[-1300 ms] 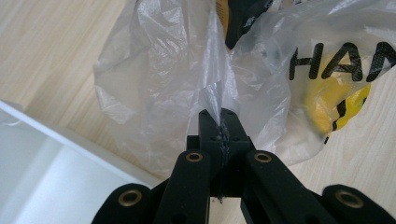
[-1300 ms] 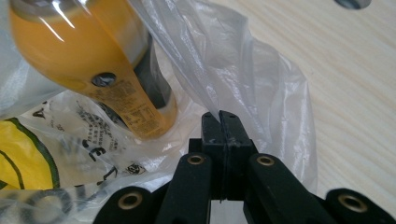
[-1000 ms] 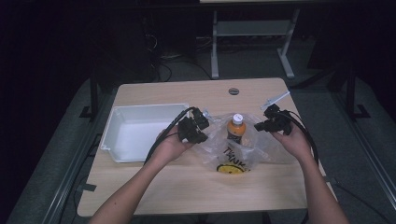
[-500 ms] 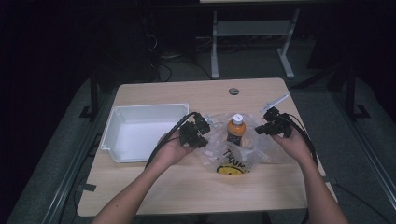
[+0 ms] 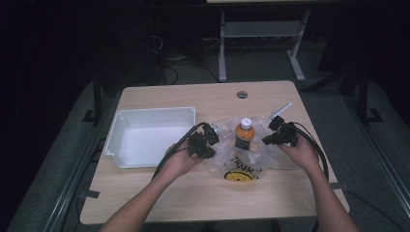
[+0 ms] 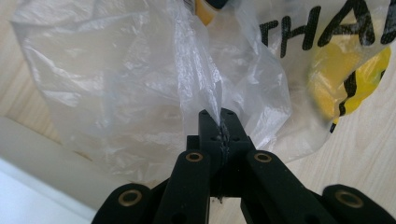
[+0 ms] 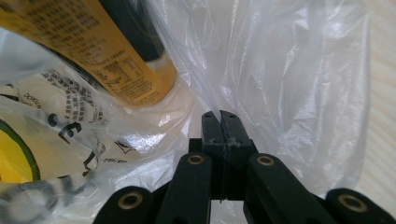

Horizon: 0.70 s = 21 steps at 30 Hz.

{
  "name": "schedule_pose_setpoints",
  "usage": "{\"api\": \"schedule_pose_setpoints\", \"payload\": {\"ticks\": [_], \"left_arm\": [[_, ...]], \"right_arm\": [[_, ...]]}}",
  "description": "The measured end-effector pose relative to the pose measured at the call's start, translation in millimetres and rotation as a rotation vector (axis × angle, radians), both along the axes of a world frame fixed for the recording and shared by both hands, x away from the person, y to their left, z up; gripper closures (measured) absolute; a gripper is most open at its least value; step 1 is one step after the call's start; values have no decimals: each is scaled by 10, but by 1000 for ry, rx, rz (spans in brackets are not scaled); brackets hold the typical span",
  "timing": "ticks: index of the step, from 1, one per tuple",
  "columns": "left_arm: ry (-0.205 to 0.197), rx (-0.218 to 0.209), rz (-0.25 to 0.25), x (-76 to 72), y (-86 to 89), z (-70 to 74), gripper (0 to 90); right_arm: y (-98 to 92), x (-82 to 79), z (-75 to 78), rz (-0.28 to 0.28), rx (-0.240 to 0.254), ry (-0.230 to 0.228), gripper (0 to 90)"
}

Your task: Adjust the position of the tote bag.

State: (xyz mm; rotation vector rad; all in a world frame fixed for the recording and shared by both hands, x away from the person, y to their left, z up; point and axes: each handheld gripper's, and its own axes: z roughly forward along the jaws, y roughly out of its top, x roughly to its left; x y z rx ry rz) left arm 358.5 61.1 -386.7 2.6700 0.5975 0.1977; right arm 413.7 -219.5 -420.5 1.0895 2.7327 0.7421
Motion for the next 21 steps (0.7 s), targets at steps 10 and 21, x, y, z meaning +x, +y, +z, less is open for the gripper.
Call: {"api": "schedule_pose_setpoints", "payload": {"ticks": [10,21], "left_arm": [[15,14,-9,-24,-12,-74,900],[29,28,-10,-30,-21,-147,900]], "right_arm": [[12,24,-145,-1,5,35,897],[36,29,-246,-6,0,56,896]]}}
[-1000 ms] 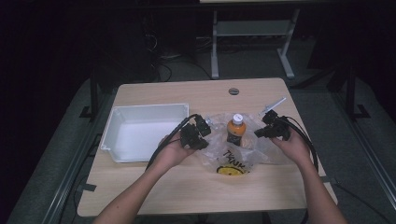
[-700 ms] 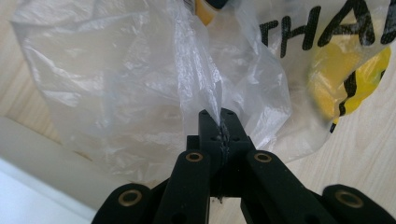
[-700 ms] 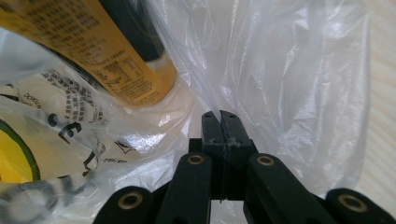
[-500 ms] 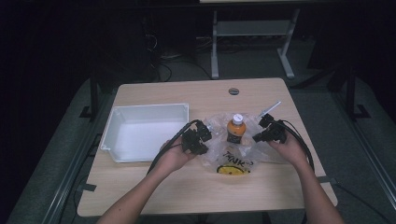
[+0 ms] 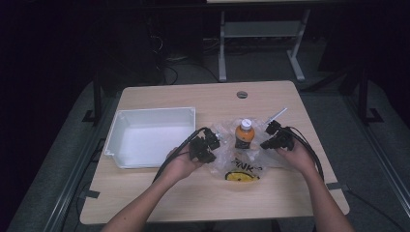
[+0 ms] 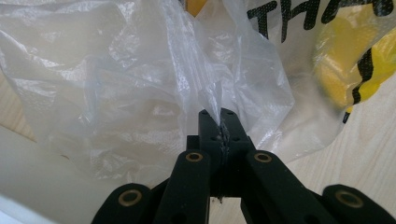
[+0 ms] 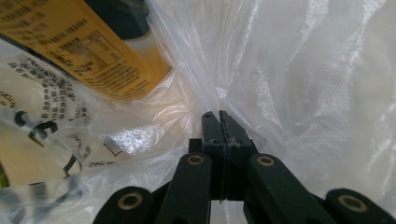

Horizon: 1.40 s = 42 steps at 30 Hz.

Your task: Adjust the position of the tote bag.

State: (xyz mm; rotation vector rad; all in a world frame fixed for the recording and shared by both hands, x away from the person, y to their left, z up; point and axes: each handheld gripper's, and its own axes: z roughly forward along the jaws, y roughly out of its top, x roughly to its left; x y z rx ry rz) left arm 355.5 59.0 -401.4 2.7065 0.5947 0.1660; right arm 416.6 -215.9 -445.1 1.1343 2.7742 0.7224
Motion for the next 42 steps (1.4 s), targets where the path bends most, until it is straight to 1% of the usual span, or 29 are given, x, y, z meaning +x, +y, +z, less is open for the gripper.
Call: {"api": "schedule_pose_setpoints", "payload": {"ticks": [4,7,8,13,14,17,22,25,27,29,32,35,38,40,41,42], "left_arm": [[3,3,3,-3,-4,-42,900],[15,14,-2,-2,-9,-65,900],[14,11,-1,-4,-13,-78,900],[14,12,-1,-13,-19,-96,900],[20,20,-3,-14,-18,-97,900],[22,18,-4,-19,-16,-114,900],[28,30,-10,-19,-18,-130,899],[19,25,-6,-16,-13,-135,896],[18,19,2,-12,-2,-136,892],[19,15,4,-4,11,-123,890],[19,5,10,3,24,-109,890],[18,4,13,7,32,-105,884],[23,0,14,11,38,-100,883],[26,2,14,15,42,-102,879],[25,0,15,15,44,-103,879],[25,-1,16,15,45,-103,879]], "right_arm": [[-11,1,-32,-4,8,5,896],[-12,2,-44,-5,5,4,896],[-13,3,-46,-5,6,5,896],[-16,0,-49,-8,6,6,896],[-16,-1,-50,-8,6,6,896],[-21,-3,-53,-8,9,7,895],[-31,-8,-53,-8,13,8,891],[-32,-20,-47,-15,10,-1,873],[-48,-35,-15,-18,15,-16,831],[-63,-50,18,-23,33,-22,812],[-99,-77,79,-31,58,-45,758],[-122,-107,133,-32,82,-56,731],[-141,-143,202,-28,100,-79,721],[-147,-170,244,-30,107,-84,718],[-152,-180,257,-27,108,-96,711],[-158,-197,276,-28,115,-95,710]]}}
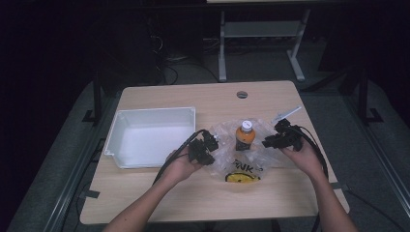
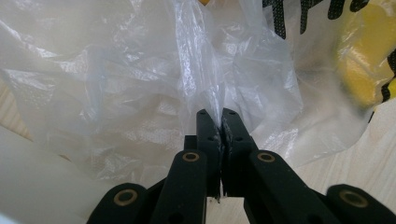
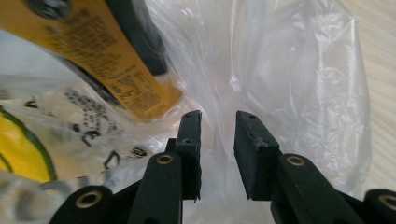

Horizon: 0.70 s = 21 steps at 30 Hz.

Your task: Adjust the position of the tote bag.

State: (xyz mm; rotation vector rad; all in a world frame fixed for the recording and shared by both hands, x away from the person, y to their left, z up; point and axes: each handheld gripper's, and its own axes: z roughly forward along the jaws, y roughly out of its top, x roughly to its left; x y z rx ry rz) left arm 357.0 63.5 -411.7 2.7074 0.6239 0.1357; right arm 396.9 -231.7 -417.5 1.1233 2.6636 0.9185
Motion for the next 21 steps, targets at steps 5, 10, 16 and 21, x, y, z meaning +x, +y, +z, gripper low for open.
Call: {"api": "schedule_pose_setpoints", "payload": {"ticks": [5,10,16,21], "left_arm": [[-3,-2,3,1,11,6,879],[-6,-7,6,4,35,16,879],[-5,-6,7,-1,34,6,879],[-8,-11,14,-8,34,9,879]], "right_arm": [[-33,-40,49,2,17,-20,697],[-83,-144,155,2,47,-40,688],[-132,-310,288,31,99,-80,665],[-148,-451,362,63,128,-102,656]]}}
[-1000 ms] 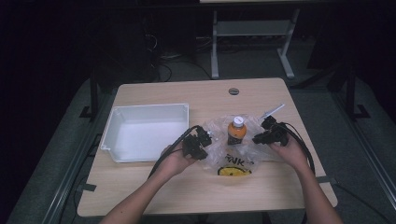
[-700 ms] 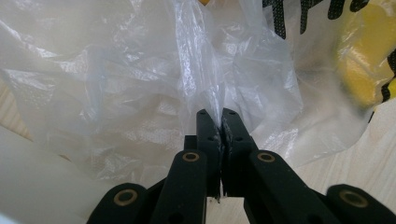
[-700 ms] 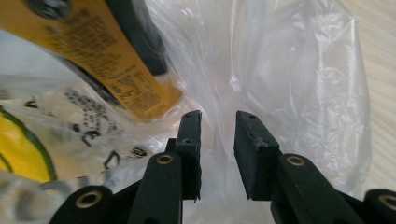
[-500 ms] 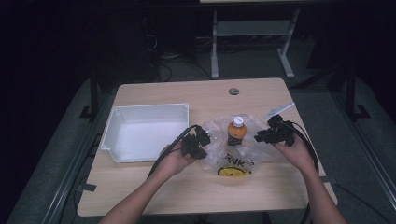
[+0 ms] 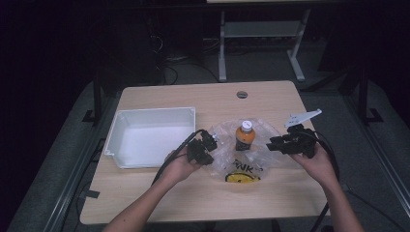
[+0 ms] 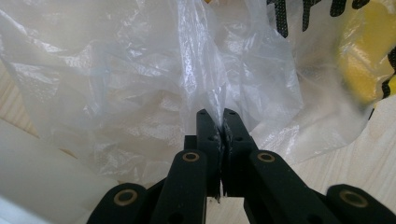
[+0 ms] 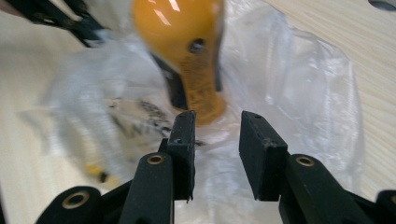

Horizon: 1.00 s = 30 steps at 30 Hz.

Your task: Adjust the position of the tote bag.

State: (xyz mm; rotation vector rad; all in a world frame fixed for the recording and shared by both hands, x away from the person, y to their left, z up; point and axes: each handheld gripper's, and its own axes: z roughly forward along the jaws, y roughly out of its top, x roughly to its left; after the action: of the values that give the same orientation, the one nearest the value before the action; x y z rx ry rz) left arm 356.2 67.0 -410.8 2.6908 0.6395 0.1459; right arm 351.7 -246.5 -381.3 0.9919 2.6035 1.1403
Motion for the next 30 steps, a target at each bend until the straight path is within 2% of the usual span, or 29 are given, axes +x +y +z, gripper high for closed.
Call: {"api": "schedule_pose_setpoints", "payload": {"ticks": [8,14,20,24,25,30], "left_arm": [[-5,3,0,2,10,8,879],[-5,-5,11,0,22,15,872],[-5,-9,12,2,23,13,873],[-8,-10,14,3,28,21,866],[-10,-8,11,6,32,24,866],[-10,-13,18,12,58,20,868]], "right_arm": [[-35,-180,45,85,56,-17,595],[-65,-275,25,140,107,-2,554],[-27,-282,-47,188,136,16,563],[15,-267,-78,198,133,25,619],[28,-257,-102,204,134,28,697],[33,-259,-166,233,137,40,830]]}}
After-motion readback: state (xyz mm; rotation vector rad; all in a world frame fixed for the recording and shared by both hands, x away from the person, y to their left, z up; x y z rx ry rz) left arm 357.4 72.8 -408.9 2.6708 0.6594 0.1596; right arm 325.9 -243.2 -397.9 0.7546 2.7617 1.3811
